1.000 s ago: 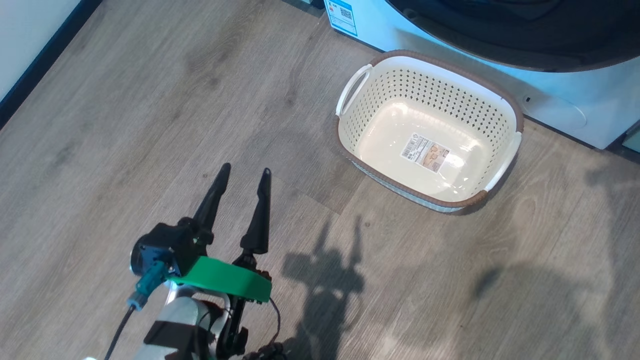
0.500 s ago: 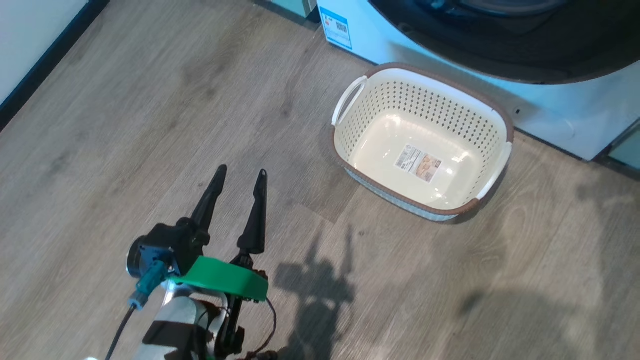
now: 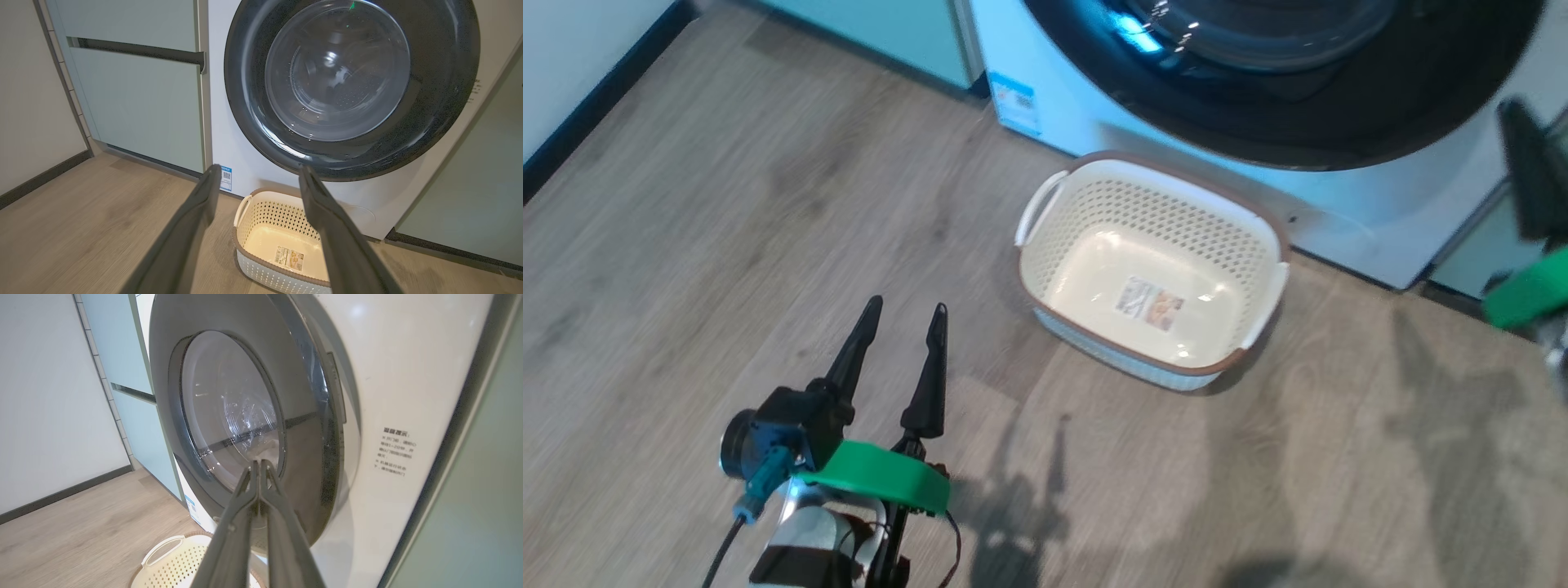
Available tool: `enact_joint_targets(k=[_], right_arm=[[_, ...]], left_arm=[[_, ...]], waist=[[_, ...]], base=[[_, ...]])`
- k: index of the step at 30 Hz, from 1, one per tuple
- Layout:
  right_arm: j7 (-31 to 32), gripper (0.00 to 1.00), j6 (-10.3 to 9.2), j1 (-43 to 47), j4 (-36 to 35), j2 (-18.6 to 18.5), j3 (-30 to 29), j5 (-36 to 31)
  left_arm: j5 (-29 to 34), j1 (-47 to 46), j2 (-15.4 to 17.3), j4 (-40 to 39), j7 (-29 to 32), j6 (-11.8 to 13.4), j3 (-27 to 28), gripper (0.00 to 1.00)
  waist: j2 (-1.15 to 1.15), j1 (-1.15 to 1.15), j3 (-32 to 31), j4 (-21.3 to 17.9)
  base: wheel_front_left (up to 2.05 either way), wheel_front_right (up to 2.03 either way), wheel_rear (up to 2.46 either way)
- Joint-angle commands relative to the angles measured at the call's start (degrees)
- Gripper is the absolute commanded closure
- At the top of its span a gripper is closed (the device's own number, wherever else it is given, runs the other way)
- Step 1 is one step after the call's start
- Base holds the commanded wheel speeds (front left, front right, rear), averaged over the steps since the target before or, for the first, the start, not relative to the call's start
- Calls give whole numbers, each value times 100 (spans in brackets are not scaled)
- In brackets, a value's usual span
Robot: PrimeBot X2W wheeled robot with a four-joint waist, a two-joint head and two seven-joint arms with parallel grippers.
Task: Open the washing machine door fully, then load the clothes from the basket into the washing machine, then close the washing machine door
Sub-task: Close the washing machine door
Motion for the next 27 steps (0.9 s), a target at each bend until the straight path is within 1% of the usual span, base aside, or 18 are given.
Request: enact_joint_targets(k=[1,7,12,13,14,15,16,17,18,22,27], right_arm=[[-54,100,-19,306,-454,128,0,3],[-54,100,-19,1272,-1264,349,-19,-76],[-54,100,-19,1999,-1862,564,-172,-208],[-54,83,-19,2131,-1944,624,-206,-229],[-54,56,-19,2257,-2020,682,-251,-256],[-54,19,-19,2374,-2089,741,-303,-282],[-54,0,-19,2481,-2145,808,-357,-300],[-54,0,-19,2676,-2255,935,-462,-345],[-54,0,-19,2676,-2255,935,-462,-345],[-54,0,-19,2975,-2453,1119,-678,-454],[-51,0,-19,3278,-2640,1262,-848,-554]], left_arm=[[81,-67,58,-171,-36,-19,253,0],[97,-62,123,-94,-36,-75,288,0],[69,-106,162,6,-36,-89,310,0],[70,-100,180,30,-35,-90,313,0],[65,-91,195,52,-29,-91,315,0],[65,-84,213,68,-20,-92,314,0],[61,-76,227,79,-10,-89,318,0],[51,-58,255,92,18,-79,327,0],[51,-58,255,92,18,-79,327,0],[-15,-48,281,92,58,-71,357,0],[-58,-16,329,99,106,-32,400,0]], waist=[[0,1,-182,-217],[0,1,-398,-613],[0,1,-592,-926],[0,1,-636,-1000],[0,1,-677,-1067],[0,1,-711,-1131],[0,1,-745,-1197],[0,1,-809,-1324],[0,1,-809,-1324],[0,1,-887,-1555],[0,1,-998,-1857]], base=[[0,0,0],[0,0,0],[0,0,0],[0,0,0],[0,0,0],[0,0,0],[0,0,0],[0,0,0],[0,0,0],[0,0,0],[0,0,0]])
